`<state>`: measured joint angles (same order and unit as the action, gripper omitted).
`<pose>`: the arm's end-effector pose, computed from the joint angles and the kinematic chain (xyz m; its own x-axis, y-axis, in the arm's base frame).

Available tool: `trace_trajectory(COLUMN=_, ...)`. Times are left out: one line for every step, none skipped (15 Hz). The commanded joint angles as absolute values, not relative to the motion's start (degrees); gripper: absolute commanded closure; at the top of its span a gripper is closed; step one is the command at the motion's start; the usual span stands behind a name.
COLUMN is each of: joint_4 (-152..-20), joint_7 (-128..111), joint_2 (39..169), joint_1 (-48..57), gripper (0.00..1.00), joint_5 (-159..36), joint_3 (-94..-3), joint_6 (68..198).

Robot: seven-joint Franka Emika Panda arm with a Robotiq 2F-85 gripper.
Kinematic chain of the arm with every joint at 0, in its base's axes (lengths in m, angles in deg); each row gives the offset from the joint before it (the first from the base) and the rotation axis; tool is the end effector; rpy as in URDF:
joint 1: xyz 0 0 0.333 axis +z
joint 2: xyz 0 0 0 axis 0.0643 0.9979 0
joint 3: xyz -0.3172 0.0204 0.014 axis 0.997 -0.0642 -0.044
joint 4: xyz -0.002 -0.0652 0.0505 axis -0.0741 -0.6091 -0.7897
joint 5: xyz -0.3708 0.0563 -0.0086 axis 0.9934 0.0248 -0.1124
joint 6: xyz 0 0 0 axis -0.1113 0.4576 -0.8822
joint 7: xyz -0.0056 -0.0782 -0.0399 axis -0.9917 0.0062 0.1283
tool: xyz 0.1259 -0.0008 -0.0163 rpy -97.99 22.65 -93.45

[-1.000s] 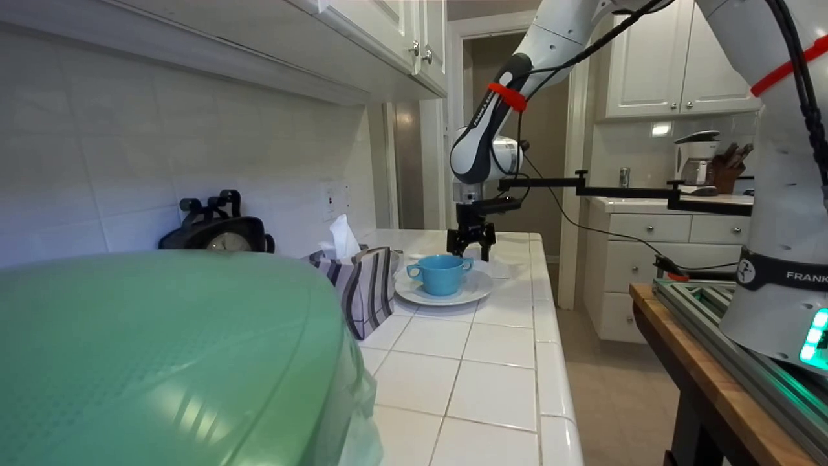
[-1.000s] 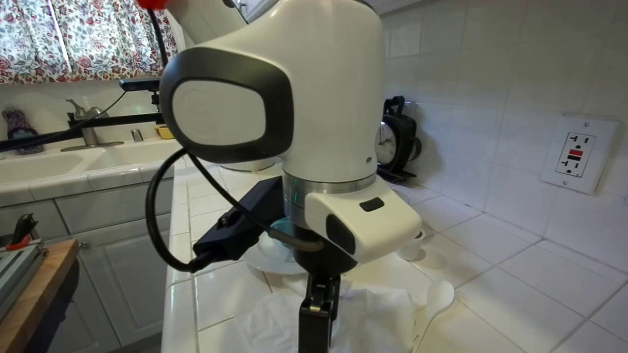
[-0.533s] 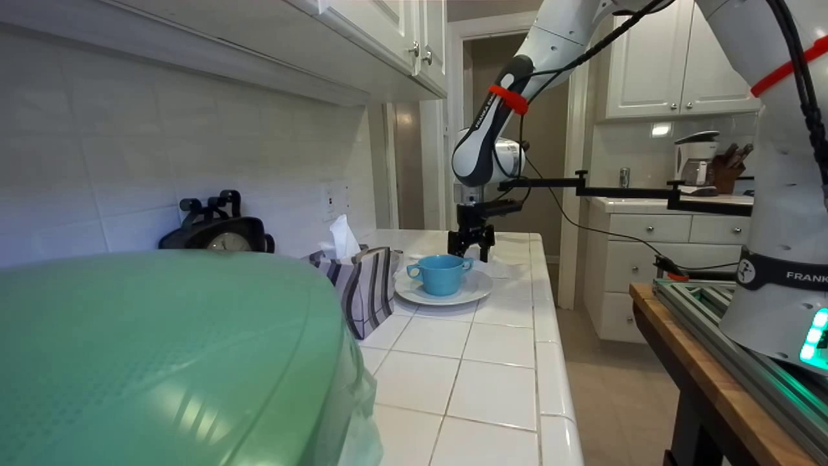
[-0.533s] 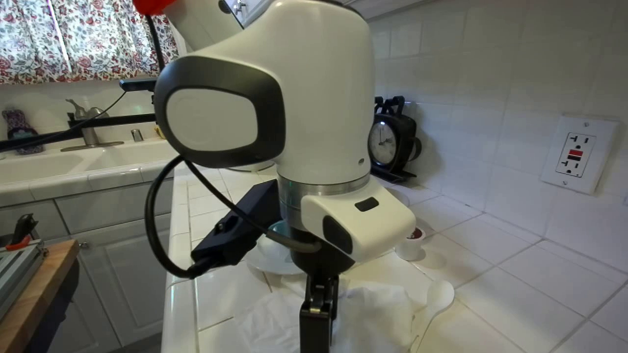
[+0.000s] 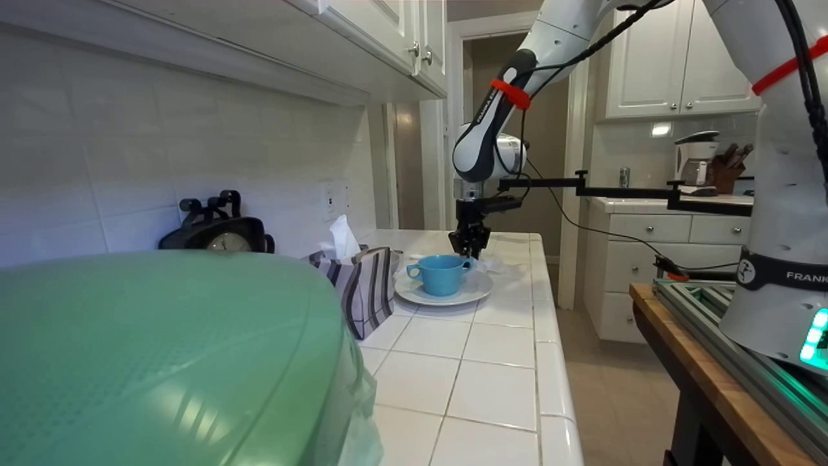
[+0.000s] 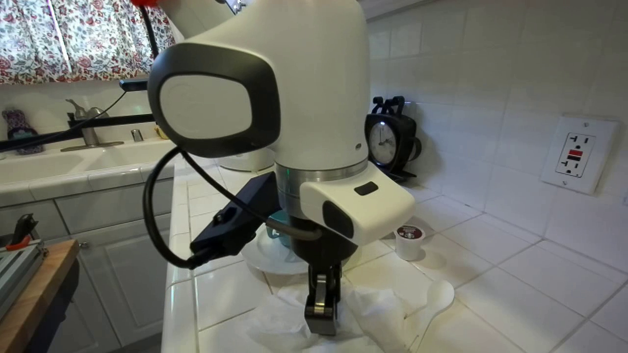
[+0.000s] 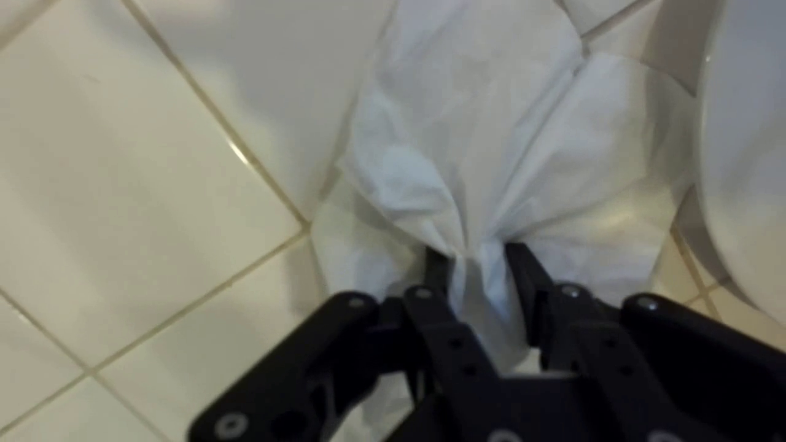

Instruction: Move the napkin on the counter forward

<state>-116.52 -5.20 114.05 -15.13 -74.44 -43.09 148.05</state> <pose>0.4954 -0.2668 0.1842 0.8071 -0.5901 0.0179 -0.5899 -0.8073 -0.0160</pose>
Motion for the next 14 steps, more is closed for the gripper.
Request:
trace_trajectory(joint_4=-119.1, joint_7=-1.3, joint_2=112.6, joint_1=-15.9, gripper=0.99, joint_5=-75.9, joint_3=-44.3, joint_6=150.1)
trace_trajectory(joint_4=-119.3, joint_7=-1.2, joint_2=112.5, joint_1=-15.8, gripper=1.0, joint_5=-75.7, joint_3=-44.3, joint_6=150.1)
trace_trajectory(joint_4=-119.7, joint_7=-1.2, joint_2=112.1, joint_1=-15.7, gripper=1.0, joint_5=-75.5, joint_3=-44.2, joint_6=150.3)
trace_trajectory(joint_4=-119.8, joint_7=-1.0, joint_2=112.1, joint_1=-15.7, gripper=1.0, joint_5=-75.6, joint_3=-44.4, joint_6=150.5)
trace_trajectory(joint_4=-120.0, joint_7=-0.7, joint_2=111.9, joint_1=-15.7, gripper=1.0, joint_5=-75.6, joint_3=-44.5, joint_6=150.6)
trace_trajectory(joint_4=-120.2, joint_7=-0.4, joint_2=111.7, joint_1=-15.7, gripper=1.0, joint_5=-75.5, joint_3=-44.5, joint_6=150.8)
trace_trajectory(joint_4=-120.3, joint_7=0.0, joint_2=111.5, joint_1=-15.9, gripper=1.0, joint_5=-75.7, joint_3=-44.8, joint_6=150.6)
trace_trajectory(joint_4=-120.4, joint_7=0.1, joint_2=111.3, joint_1=-15.9, gripper=1.0, joint_5=-75.7, joint_3=-44.9, joint_6=150.3)
trace_trajectory(joint_4=-120.4, joint_7=-0.2, joint_2=111.1, joint_1=-15.6, gripper=1.0, joint_5=-75.1, joint_3=-44.6, joint_6=149.6)
trace_trajectory(joint_4=-120.4, joint_7=-0.6, joint_2=110.9, joint_1=-15.2, gripper=0.73, joint_5=-74.5, joint_3=-44.3, joint_6=149.1)
trace_trajectory(joint_4=-120.7, joint_7=-0.6, joint_2=110.5, joint_1=-15.0, gripper=0.72, joint_5=-74.2, joint_3=-44.1, joint_6=149.1)
trace_trajectory(joint_4=-120.9, joint_7=-0.5, joint_2=110.1, joint_1=-15.0, gripper=0.67, joint_5=-74.1, joint_3=-44.0, joint_6=149.1)
trace_trajectory(joint_4=-121.1, joint_7=-0.5, joint_2=109.5, joint_1=-14.9, gripper=0.59, joint_5=-73.9, joint_3=-43.9, joint_6=149.0)
trace_trajectory(joint_4=-121.3, joint_7=-0.2, joint_2=108.8, joint_1=-14.9, gripper=0.53, joint_5=-73.9, joint_3=-43.9, joint_6=148.7)
